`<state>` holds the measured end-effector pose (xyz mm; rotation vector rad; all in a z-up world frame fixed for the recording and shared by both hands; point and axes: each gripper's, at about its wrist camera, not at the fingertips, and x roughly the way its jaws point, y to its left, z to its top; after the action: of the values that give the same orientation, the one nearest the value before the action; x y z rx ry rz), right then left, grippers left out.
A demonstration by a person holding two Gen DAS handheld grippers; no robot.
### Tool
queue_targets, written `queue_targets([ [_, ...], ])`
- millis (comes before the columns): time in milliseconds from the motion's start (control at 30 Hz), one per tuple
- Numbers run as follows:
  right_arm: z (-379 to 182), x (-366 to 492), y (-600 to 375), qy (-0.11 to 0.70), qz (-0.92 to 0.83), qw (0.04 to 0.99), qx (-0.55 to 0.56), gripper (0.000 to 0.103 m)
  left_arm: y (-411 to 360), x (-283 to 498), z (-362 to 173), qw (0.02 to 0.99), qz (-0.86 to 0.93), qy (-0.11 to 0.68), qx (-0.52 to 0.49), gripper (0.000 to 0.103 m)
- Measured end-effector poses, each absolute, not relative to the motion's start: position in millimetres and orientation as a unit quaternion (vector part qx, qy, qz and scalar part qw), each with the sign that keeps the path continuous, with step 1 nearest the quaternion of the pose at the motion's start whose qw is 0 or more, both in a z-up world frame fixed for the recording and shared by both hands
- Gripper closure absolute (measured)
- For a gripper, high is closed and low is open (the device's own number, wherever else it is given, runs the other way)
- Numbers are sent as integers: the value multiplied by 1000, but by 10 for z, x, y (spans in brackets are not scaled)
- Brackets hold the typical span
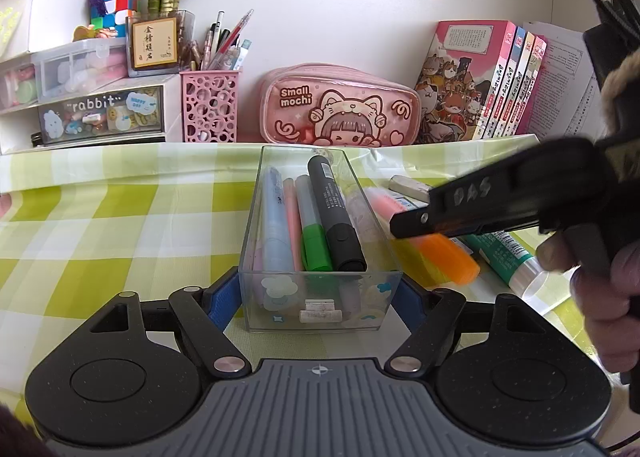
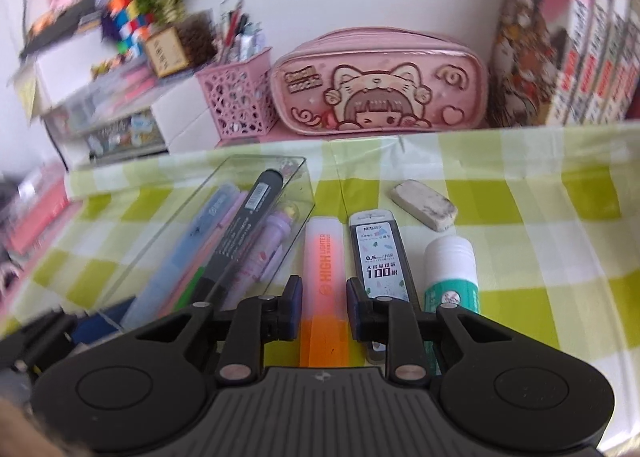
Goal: Organize stationery
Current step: 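Carry the orange highlighter into the clear box and release it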
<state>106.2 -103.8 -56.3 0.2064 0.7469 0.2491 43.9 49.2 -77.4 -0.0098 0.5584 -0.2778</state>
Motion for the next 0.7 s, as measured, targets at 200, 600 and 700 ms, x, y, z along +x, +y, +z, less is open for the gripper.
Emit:
queue_targets([
  [200, -388, 1043, -1196, 357, 135, 904, 191, 54, 491, 439, -775, 952, -136, 275, -5, 27],
  [600, -237, 1261, -930, 390, 177, 856, 290, 54, 492, 439, -775, 952, -137, 275, -5, 27],
  [700, -255, 1336, -837, 397, 157, 856, 293, 54, 491, 438, -775, 952, -137, 275, -5, 27],
])
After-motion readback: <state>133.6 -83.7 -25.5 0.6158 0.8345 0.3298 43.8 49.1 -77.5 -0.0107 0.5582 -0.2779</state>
